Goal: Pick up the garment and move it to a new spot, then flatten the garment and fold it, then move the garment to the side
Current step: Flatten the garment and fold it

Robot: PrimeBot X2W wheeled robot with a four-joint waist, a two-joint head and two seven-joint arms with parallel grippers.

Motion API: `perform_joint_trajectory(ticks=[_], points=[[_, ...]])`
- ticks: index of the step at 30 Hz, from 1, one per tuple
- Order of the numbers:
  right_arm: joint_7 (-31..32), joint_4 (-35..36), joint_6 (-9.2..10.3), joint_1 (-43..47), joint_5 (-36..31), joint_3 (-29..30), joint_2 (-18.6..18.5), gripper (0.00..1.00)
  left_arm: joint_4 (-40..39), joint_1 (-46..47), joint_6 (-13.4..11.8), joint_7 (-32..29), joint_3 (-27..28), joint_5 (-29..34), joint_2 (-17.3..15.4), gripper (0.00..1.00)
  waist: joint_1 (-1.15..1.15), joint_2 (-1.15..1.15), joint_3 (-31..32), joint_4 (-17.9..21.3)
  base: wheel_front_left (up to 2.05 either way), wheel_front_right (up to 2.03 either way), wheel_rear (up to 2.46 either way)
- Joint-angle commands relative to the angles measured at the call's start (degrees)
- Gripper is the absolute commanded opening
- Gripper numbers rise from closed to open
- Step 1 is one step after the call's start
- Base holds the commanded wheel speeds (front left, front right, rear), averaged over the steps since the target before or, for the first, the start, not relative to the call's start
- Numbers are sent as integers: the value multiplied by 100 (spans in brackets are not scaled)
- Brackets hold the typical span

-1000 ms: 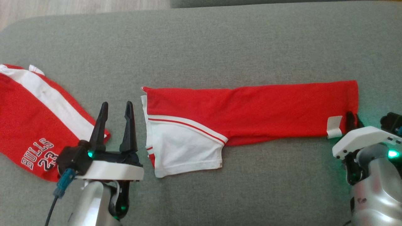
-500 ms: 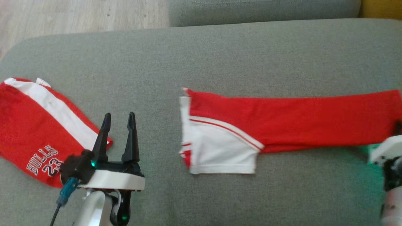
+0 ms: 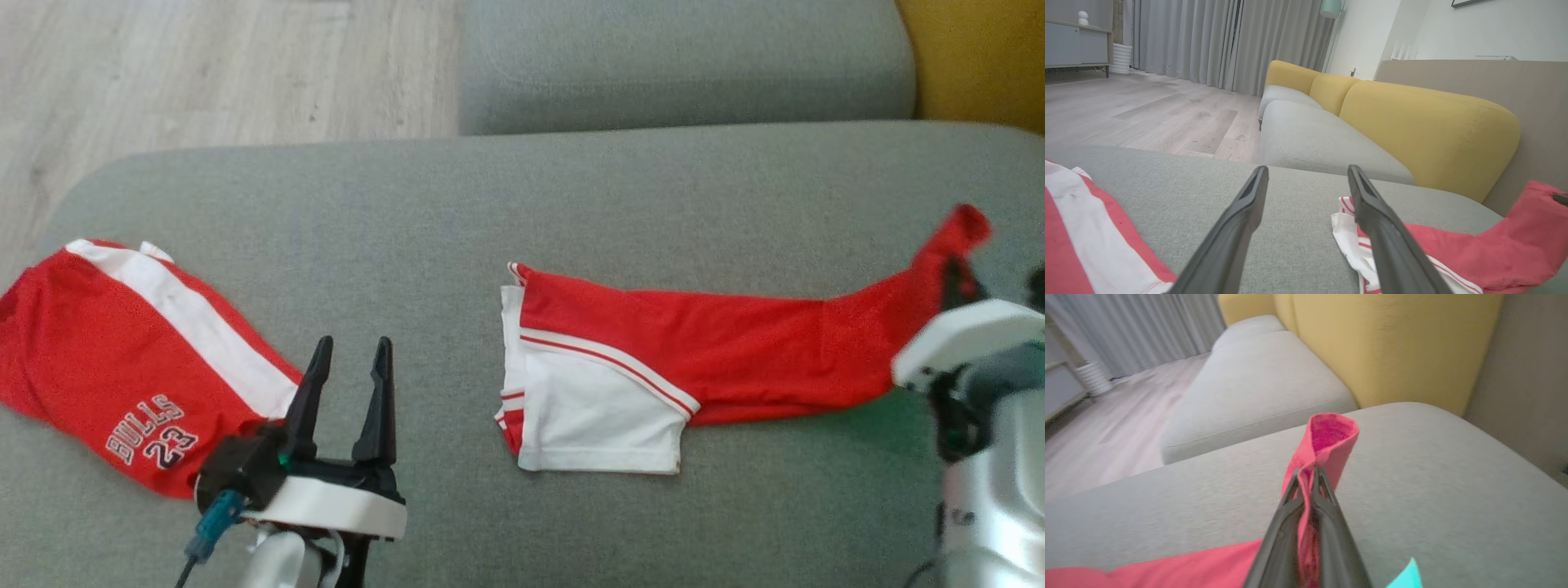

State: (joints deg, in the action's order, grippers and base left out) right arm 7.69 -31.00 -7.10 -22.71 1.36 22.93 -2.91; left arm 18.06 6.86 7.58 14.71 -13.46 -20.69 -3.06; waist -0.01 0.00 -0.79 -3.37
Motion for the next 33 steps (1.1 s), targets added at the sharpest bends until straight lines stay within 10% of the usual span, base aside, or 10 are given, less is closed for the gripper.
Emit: perform_joint_trajectory(ticks=[1,16,33], points=[[127,319,-39,-86,443,-649,-2,0,-164,209,-9,29,106,-30,-7,100,1,0,161,-119,0,0,0],[261,796,-39,295,2811,-3969,2,0,-74,425,-169,29,-152,-40,15,100,1,0,258,-754,0,0,0],[-753,-1128,-39,-397,3808,-5152,2,0,-132,392,-227,29,-6,-77,17,100,1,0,-83,-1661,0,0,0]])
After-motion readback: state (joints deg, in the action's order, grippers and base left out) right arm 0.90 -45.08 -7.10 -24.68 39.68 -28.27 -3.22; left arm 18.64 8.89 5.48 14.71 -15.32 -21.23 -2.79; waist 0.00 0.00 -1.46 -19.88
